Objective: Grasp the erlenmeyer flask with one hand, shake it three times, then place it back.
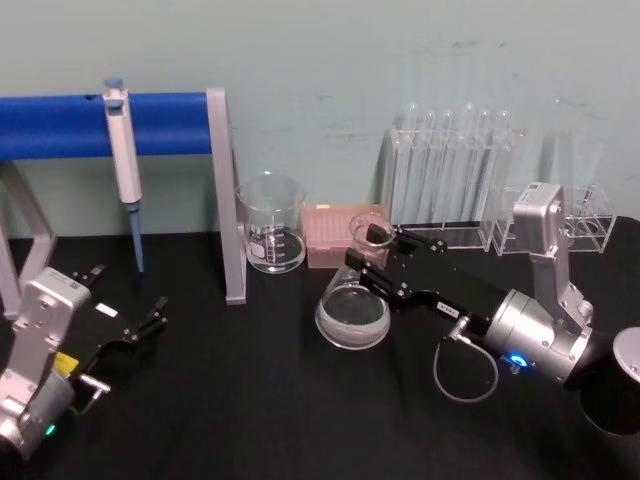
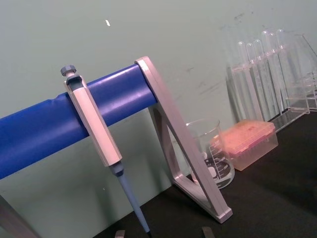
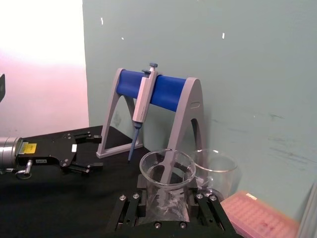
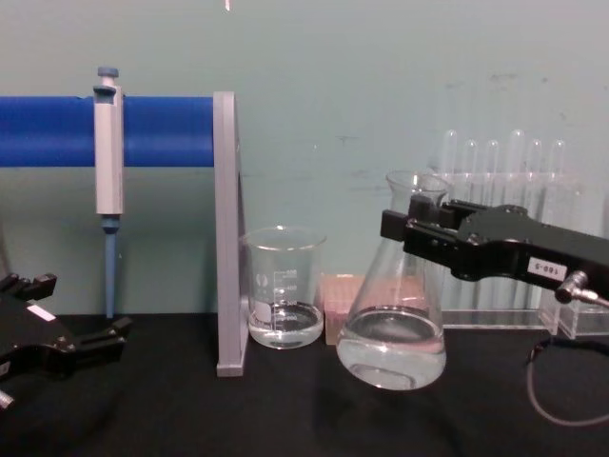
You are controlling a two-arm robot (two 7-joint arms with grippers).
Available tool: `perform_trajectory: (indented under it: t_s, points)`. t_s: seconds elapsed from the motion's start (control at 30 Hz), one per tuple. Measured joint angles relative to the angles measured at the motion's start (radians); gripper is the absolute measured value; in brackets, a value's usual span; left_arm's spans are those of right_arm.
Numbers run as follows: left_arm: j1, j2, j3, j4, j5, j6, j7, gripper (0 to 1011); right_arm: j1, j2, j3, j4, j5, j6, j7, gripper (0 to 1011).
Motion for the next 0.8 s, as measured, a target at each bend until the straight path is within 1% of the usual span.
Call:
perform_trajectory:
  t_s: [0.4,0.53,0.8]
  points:
    - [0.000,0.000,0.000,0.000,0.000,0.000,0.000,1001,-0.005,0.003,0.000,-0.009,0.002,0.000,-0.004,450]
    - [0.000,0.000,0.000,0.000,0.000,0.000,0.000,1001,-0.006,0.004,-0.006,-0.012,0.002,-0.001,0.004,450]
    - [0.000,0.000,0.000,0.000,0.000,0.000,0.000,1001,-0.007,0.006,-0.032,-0.028,0.009,-0.005,0.044,450]
